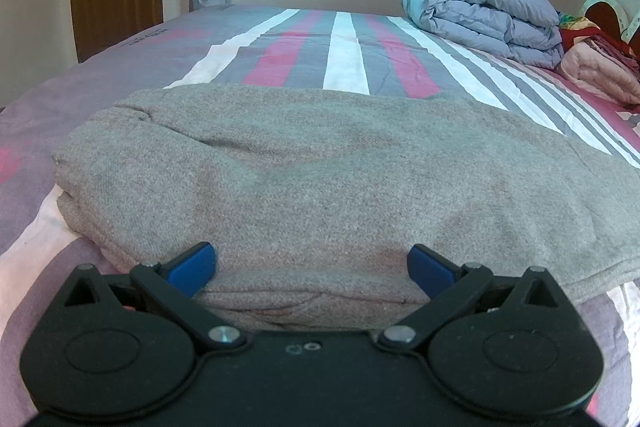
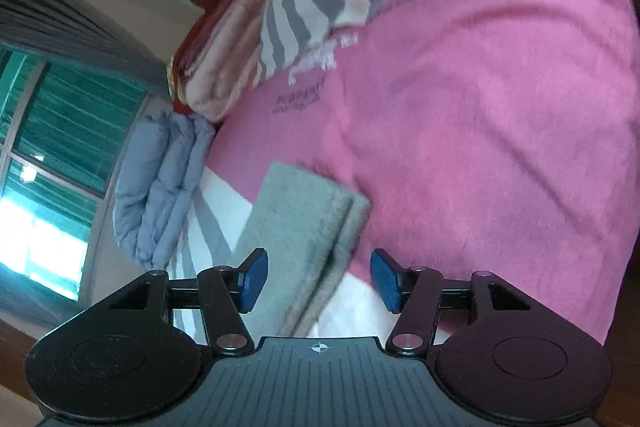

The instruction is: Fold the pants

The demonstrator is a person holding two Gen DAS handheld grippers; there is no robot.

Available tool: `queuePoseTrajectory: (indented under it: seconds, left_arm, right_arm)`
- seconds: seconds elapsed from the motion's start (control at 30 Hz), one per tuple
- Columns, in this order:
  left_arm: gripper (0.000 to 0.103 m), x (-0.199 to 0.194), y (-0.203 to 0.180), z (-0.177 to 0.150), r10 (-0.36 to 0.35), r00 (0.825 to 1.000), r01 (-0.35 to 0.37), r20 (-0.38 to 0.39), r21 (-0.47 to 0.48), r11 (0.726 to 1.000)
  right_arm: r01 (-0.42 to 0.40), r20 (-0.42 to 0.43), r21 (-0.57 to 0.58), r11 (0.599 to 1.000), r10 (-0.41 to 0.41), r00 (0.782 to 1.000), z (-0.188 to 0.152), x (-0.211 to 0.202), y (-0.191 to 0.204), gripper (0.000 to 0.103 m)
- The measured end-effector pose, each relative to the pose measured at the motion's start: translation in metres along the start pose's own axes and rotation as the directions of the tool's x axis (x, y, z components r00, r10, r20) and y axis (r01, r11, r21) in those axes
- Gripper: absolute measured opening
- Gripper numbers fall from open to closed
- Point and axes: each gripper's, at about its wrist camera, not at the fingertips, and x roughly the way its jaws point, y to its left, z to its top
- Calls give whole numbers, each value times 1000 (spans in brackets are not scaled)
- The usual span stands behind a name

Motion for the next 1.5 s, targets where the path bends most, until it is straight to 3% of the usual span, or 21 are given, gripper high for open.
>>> queuePoseTrajectory:
  seconds: [0.1,0.13,0.17,0.2,0.33,0.4,0.47,0.53,0.7,0.87,0.97,1.07,1.27,1.43,1.5]
  left_arm:
    - [97,-1,0,0,-1,1000,1,0,0,1000]
    - [97,-1,0,0,-1,1000,1,0,0,1000]
    - [97,-1,0,0,-1,1000,1,0,-1,1000]
    - [97,-1,0,0,-1,1000,1,1,0,1000]
    - [97,-1,0,0,-3,1000,3,1,2,1000]
    - [97,-1,0,0,-4,1000,3,0,2,1000]
    - [97,-2,1,0,-6,1000,6,1,1,1000]
    - [97,-2,1,0,-8,1000,8,3,2,1000]
    - [97,-10,7,3,-35,999,37,32,-36,999]
    - [97,-44,37,8,-3,987,40,161,-228,973]
    - [97,-54,54,8,54,986,-6,157,-290,957]
    - [97,-51,66,5,102,993,-81,56,-308,948]
    - [97,-61,93,-14,83,996,-61,41,-380,923]
    - [97,-68,104,-25,62,997,-43,35,-397,917]
    - [97,-73,111,-27,54,998,-33,41,-409,912]
  right_arm:
    - [0,-1,-48,999,0,1000,2,16,4,56]
    - [14,-14,-70,997,-15,1000,3,23,8,49]
    - [32,-29,-103,994,-35,999,5,28,15,7]
    - [29,-47,-137,990,-36,998,7,30,23,9]
    - [-106,31,-251,962,117,993,13,5,44,9]
    - [-48,18,-232,971,53,998,12,17,28,9]
    - [26,-53,-172,985,-36,998,7,41,3,9]
    - [7,-36,-158,987,-13,999,5,39,0,9]
    - [47,-24,-225,973,-54,998,-1,43,14,9]
    - [59,12,-321,945,-58,998,-5,35,42,9]
    - [27,41,-406,914,-11,999,-15,32,77,9]
    - [-25,36,-491,871,49,998,-38,31,118,9]
    - [-204,-80,-613,763,197,977,-120,37,204,9]
    - [-371,-259,-630,682,266,929,-220,51,246,9]
    - [-438,-368,-639,633,249,896,-274,62,252,9]
